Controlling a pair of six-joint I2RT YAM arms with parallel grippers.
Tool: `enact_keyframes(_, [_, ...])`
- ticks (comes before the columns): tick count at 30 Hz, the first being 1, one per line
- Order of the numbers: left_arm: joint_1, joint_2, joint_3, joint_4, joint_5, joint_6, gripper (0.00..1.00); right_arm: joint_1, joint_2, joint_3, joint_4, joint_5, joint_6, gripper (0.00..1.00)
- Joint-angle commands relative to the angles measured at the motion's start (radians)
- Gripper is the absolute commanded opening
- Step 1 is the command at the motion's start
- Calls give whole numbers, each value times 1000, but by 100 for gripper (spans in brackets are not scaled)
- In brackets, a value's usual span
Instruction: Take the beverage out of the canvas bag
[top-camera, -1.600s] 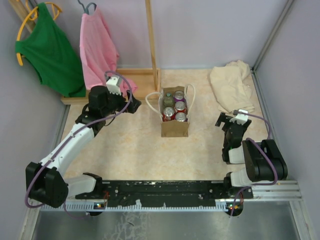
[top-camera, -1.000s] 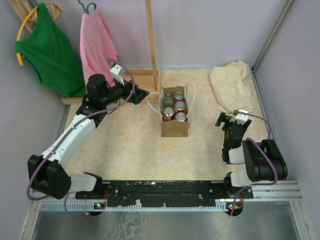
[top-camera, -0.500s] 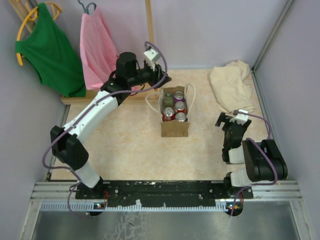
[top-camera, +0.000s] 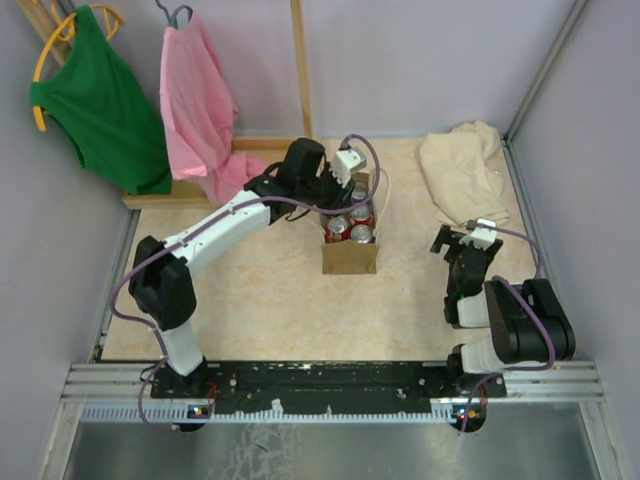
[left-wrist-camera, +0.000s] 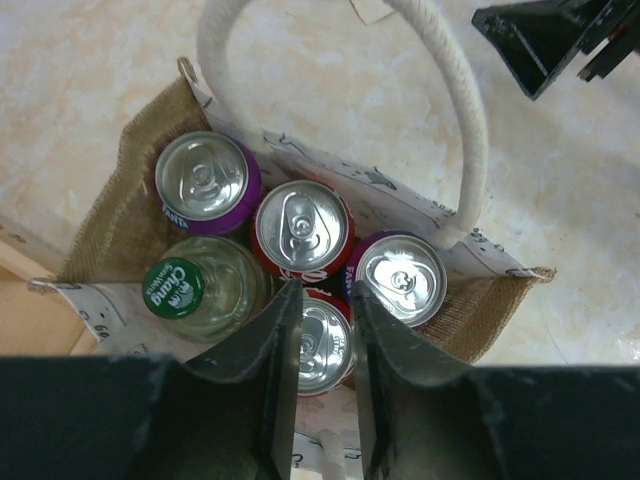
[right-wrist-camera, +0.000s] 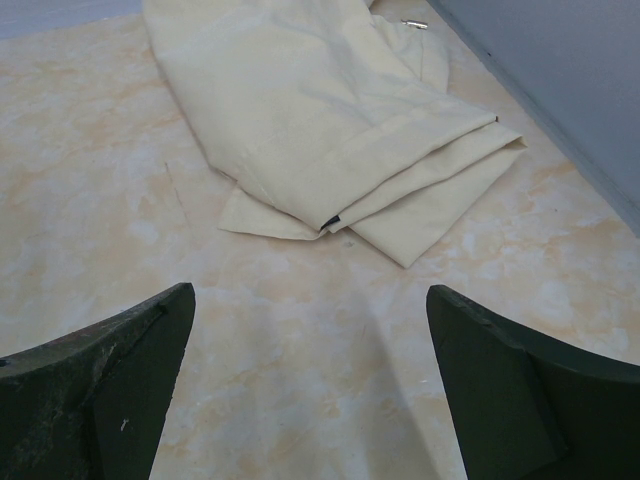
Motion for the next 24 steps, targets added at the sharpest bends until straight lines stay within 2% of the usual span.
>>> enact_keyframes(1, [-44,7,-46,-28,-54,48,35,7,6,29,42,15,-12,99])
enact_keyframes(11, [-65,-21,-133,-8,-43,40,35,7,6,29,42,16,-12,99])
enact_keyframes(24, [-98,-120,-288,31,104,27,39,7,7,29,42,15,-12,99])
